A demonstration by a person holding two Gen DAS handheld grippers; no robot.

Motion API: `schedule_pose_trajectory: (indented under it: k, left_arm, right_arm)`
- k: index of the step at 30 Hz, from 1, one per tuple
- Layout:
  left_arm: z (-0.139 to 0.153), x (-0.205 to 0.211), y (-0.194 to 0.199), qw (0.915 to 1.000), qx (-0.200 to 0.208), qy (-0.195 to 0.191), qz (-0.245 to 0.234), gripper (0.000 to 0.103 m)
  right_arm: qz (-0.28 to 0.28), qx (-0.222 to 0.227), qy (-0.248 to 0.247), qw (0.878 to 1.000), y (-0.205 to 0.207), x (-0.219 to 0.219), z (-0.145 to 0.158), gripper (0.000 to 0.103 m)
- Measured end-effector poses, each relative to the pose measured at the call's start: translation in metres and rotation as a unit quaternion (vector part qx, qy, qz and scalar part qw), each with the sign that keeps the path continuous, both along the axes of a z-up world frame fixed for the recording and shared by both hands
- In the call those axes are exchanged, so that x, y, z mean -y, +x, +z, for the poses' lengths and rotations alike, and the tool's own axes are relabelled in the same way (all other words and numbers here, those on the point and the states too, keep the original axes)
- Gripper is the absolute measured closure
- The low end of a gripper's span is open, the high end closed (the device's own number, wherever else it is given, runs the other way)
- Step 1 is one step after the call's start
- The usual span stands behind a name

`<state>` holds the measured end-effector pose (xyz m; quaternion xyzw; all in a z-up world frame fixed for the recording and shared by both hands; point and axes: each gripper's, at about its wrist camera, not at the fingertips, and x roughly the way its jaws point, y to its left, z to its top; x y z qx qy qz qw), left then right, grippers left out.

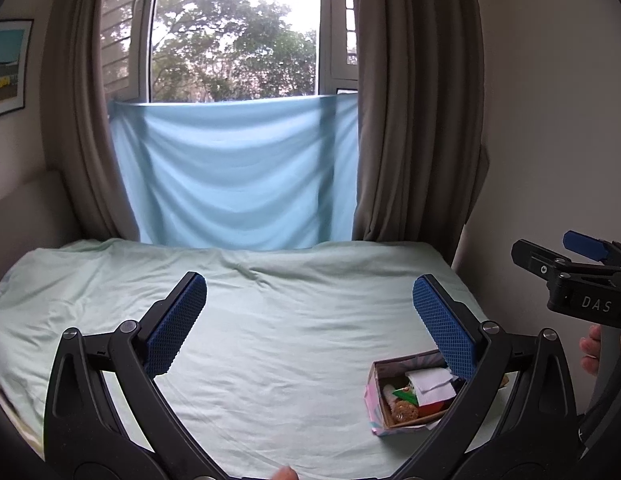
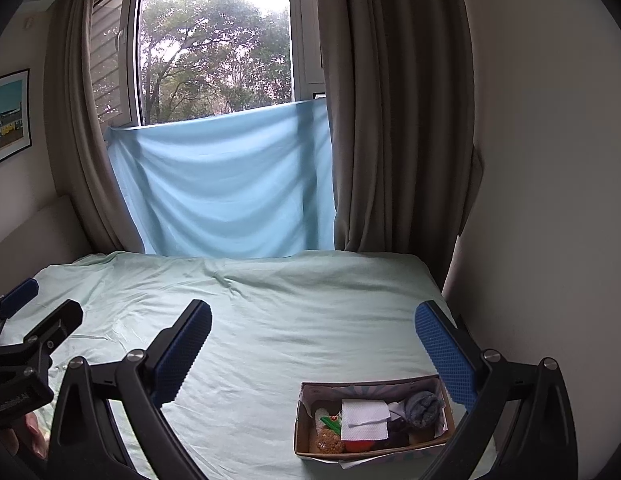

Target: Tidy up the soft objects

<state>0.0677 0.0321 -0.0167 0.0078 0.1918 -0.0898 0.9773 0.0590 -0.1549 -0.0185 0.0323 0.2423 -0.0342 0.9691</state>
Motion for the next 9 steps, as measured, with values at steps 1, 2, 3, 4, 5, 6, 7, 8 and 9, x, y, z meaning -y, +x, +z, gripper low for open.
schedule_pose_trajectory:
  k: [1, 2, 3, 4, 5, 6, 7, 8, 9]
  left_arm:
    - [-0.001, 0.0, 0.001, 1.0, -0.003, -0.001, 0.003, 0.0]
    - [-0.002, 0.001, 0.004, 0.9999, -0.009, -0.002, 0.009, 0.0]
    - [-0.004, 0.0, 0.006, 0.9998, -0.014, -0.004, 0.01, 0.0]
    - [-0.007, -0.001, 0.01, 0.9997, -0.022, -0.008, 0.007, 0.0]
    - [-0.01, -0.001, 0.011, 0.9996, -0.028, -0.011, 0.003, 0.0]
    - [-0.014, -0.002, 0.014, 0.9993, -0.035, -0.011, 0.001, 0.0]
    - [-0.018, -0.002, 0.015, 0.9992, -0.039, -0.011, 0.001, 0.0]
    - [-0.021, -0.002, 0.017, 0.999, -0.043, -0.009, 0.001, 0.0]
    - [-0.024, -0.002, 0.019, 0.9987, -0.05, -0.005, 0.001, 0.0]
  right_arm:
    - [0.0, -0.001, 0.0, 1.0, 0.001, 0.0, -0.001, 0.002]
    - [-0.001, -0.003, 0.0, 1.0, 0.003, 0.0, -0.001, 0.002]
    - [-0.002, -0.005, 0.0, 1.0, 0.004, 0.0, -0.002, 0.002]
    - [-0.002, -0.008, -0.001, 1.0, 0.006, 0.0, -0.003, 0.002]
    - [-0.003, -0.013, 0.0, 1.0, 0.009, 0.0, -0.005, 0.002]
    - [-0.003, -0.017, 0.001, 1.0, 0.011, 0.0, -0.006, 0.002]
    - [-0.002, -0.022, 0.001, 1.0, 0.013, -0.001, -0.008, 0.002]
    - [-0.002, -0.03, 0.001, 1.0, 0.018, -0.002, -0.011, 0.002]
    - [-0.002, -0.038, 0.0, 0.999, 0.022, -0.004, -0.014, 0.002]
